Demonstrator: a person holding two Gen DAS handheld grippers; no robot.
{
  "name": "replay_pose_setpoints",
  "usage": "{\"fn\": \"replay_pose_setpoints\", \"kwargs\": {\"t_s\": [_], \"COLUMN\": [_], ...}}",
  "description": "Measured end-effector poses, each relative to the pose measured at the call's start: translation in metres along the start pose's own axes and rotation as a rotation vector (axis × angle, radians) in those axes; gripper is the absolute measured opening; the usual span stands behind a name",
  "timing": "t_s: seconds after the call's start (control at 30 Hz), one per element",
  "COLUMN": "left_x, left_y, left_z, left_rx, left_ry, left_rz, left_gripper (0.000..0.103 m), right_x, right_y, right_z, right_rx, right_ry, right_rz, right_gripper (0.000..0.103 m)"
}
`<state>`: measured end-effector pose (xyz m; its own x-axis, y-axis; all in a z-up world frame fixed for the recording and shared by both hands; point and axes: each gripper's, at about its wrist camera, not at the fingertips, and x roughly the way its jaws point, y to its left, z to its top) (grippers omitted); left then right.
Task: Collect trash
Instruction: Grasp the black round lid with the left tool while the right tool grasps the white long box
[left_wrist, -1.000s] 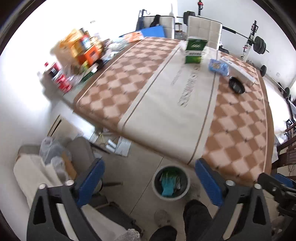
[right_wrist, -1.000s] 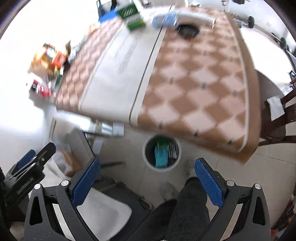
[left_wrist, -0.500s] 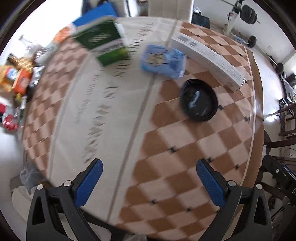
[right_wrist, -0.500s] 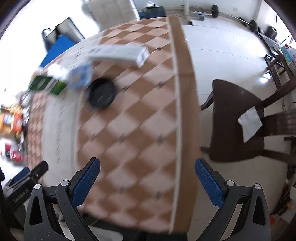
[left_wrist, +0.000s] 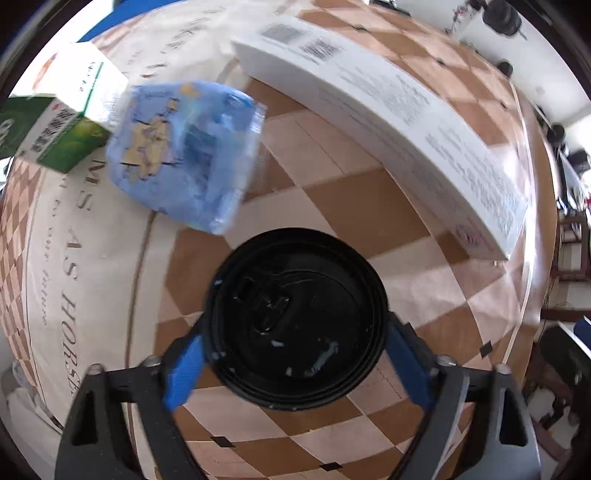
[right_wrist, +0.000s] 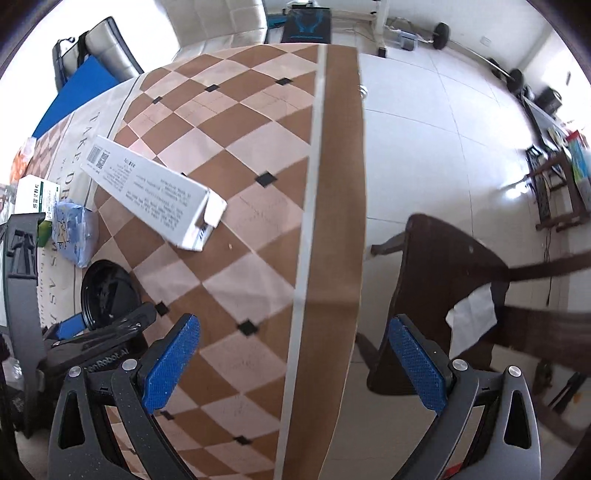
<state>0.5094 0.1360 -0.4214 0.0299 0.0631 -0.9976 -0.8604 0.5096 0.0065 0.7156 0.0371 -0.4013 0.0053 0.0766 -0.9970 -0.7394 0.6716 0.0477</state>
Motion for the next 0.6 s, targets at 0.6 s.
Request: {"fn": "replay_pose_setpoints", "kwargs": {"t_s": [0.6], "left_x": [-0.023], "left_y": [0.130], "left_z": [-0.032], "left_rx": [-0.222], "left_ry": [-0.042], "left_rz": [0.121], "left_gripper": [0.084], "right_x": [0.062], "right_y": [0.168], "right_z": [0.119], "right_rx": [-0.476], "right_ry": [0.030], "right_rz": [-0.033], "right_gripper": [0.076]}}
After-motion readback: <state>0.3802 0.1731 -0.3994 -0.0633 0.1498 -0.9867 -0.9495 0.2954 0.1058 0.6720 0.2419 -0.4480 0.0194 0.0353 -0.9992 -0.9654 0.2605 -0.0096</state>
